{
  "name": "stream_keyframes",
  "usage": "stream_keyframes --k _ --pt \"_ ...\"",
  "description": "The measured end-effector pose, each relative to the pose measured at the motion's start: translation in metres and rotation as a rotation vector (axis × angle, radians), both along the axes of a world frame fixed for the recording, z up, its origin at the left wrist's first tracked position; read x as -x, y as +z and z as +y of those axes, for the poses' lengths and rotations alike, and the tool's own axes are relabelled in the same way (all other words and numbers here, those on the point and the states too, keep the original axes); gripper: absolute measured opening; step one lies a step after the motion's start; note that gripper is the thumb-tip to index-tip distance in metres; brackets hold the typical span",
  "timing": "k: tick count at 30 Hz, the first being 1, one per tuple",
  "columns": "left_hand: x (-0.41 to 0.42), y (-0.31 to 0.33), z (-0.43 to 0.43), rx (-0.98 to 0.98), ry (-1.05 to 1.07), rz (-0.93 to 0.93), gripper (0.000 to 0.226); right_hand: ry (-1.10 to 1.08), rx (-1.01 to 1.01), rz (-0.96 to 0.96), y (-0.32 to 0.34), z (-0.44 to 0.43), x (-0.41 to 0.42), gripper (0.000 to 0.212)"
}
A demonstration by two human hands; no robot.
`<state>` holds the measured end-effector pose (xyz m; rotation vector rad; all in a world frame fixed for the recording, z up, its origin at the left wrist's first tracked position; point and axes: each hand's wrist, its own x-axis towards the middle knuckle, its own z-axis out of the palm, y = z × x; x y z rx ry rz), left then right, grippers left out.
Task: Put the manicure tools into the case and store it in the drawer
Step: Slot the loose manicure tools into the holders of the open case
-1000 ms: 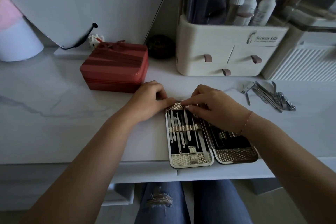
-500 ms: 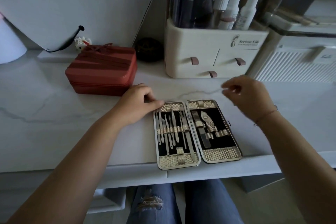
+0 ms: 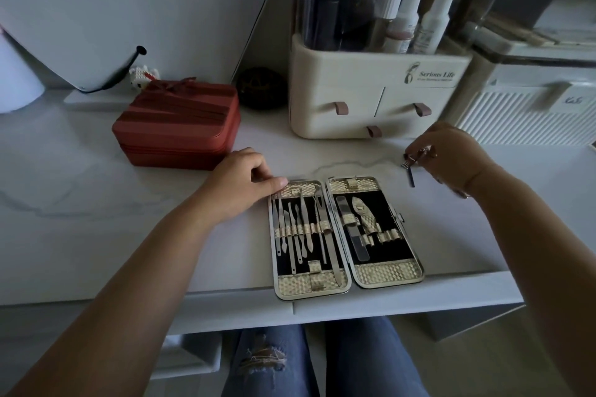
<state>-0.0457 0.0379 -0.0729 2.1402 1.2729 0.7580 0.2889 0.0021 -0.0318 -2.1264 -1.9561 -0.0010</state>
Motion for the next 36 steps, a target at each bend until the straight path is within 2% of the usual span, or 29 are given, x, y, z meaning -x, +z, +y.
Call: stream_keyframes --k 4,9,18,21,24,26,28,32,36 --pt "-0.001 0.001 -0.002 -0.01 0.011 0.002 0.028 0.054 0.002 0.015 0.003 -0.003 -0.003 0.012" --pt "-0.004 0.003 -0.005 -0.048 0.045 0.009 0.027 0.133 -0.049 -0.003 0.003 -0.008 -0.002 0.009" --pt "-0.007 0.003 -0.009 -0.113 0.12 0.022 0.026 0.105 -0.176 0.108 -0.001 -0.033 0.027 0.01" --pt "-0.008 0.004 -0.009 -0.153 0.132 -0.012 0.024 0.149 -0.257 0.329 0.011 -0.048 0.052 0.006" --pt "-0.015 0.022 -0.024 -0.218 0.062 -0.161 0.022 0.201 -0.15 0.7 0.02 -0.066 0.09 0.006" --pt "-0.024 0.039 -0.044 -0.081 -0.053 -0.267 0.025 0.233 -0.043 0.926 0.024 -0.074 0.112 0.007" --pt "-0.031 0.05 -0.062 0.084 -0.136 -0.365 0.029 0.244 0.01 1.034 0.024 -0.078 0.126 0.006" --pt "-0.031 0.049 -0.075 0.118 -0.089 -0.493 0.015 0.216 0.013 1.071 0.022 -0.081 0.14 0.004" --pt "-0.031 0.045 -0.084 0.204 0.052 -0.618 0.011 0.209 -0.207 0.823 0.017 -0.087 0.154 0.004"
